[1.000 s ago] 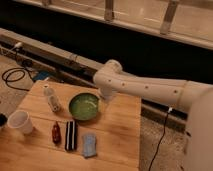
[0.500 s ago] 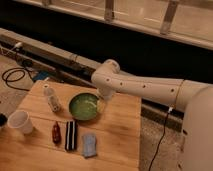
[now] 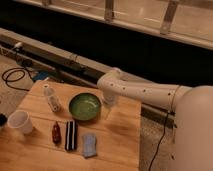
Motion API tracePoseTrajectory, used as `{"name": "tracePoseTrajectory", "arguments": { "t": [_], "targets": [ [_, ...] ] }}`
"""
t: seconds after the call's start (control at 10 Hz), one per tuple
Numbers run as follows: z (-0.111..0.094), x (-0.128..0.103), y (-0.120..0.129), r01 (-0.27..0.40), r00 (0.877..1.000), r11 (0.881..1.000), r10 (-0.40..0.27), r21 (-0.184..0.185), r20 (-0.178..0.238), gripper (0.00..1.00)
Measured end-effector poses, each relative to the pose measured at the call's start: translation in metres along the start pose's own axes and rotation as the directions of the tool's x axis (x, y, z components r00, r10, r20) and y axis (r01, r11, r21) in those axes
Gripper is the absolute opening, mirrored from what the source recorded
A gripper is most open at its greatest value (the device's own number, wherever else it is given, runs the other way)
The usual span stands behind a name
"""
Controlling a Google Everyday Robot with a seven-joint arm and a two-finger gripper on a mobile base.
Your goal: Push the ceramic bowl across the table
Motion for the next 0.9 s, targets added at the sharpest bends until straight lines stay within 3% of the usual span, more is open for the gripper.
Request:
{"name": "tracePoseTrajectory", "arguments": {
  "t": [0.2, 0.9],
  "targets": [
    [0.022, 0.005, 0.000, -0.025, 1.000, 0.999, 0.024, -0.045, -0.013, 0.70],
    [0.021, -0.019, 0.018, 0.015, 1.000, 0.996, -0.014, -0.082, 0.017, 0.70]
  ]
}}
